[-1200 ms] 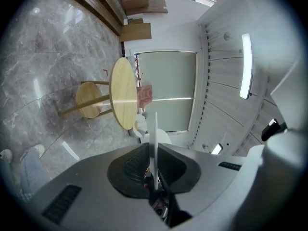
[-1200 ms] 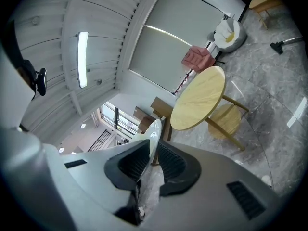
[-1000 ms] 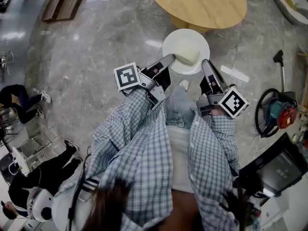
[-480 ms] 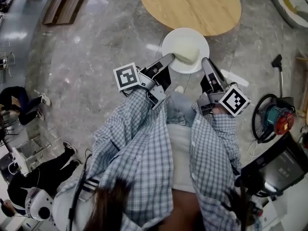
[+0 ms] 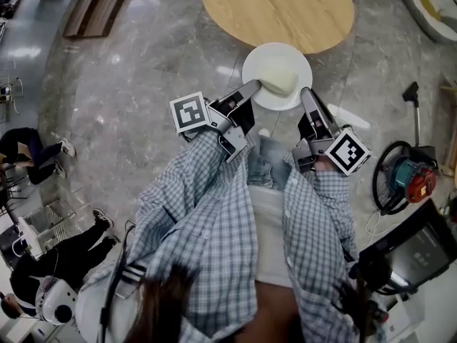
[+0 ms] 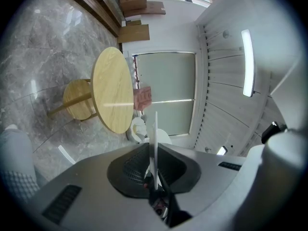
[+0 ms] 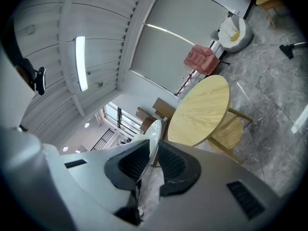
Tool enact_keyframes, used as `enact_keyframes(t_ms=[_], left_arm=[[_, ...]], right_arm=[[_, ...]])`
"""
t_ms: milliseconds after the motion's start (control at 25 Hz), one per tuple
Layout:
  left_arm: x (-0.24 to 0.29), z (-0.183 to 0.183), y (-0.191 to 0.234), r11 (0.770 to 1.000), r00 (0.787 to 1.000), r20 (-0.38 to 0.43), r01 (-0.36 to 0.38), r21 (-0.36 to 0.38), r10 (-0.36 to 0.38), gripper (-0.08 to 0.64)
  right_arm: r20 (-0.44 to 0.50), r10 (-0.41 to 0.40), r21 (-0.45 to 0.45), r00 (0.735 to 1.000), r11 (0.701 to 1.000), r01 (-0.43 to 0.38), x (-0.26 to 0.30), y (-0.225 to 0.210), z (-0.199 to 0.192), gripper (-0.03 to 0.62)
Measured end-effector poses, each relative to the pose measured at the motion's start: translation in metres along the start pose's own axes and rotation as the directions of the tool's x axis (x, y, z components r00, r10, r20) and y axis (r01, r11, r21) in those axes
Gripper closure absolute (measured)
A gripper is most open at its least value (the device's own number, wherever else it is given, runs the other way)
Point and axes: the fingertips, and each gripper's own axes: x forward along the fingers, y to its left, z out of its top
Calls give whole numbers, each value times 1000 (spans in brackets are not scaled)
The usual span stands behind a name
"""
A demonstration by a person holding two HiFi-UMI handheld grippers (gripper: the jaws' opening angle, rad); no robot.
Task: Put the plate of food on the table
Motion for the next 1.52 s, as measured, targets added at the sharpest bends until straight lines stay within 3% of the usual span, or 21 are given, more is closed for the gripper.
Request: enact_keyframes(t_ms=[160, 360, 840, 1320, 1520], left_arm=[[25, -5, -3, 1000, 1000, -20, -7, -1, 7, 527], [24, -4, -5, 1000, 1000, -25, -16, 10, 17, 527], [26, 9, -7, 1000, 1000, -8, -3, -10, 3, 526], [96, 105, 5, 999, 999, -24, -31, -27, 30, 528], [107, 118, 2, 1000, 999, -48, -27, -17, 26, 528]], right_arm=[[11, -11, 12, 1000, 1000, 11, -5, -15, 21, 531], [22, -6, 40, 1000, 999, 5, -5, -14, 19, 531], [9, 1, -6, 1000, 1000, -1, 7, -7, 27, 531], [2, -38, 25, 999, 999, 38, 105, -35, 88, 531], [18, -47, 17, 999, 999, 47, 117, -33, 99, 531]])
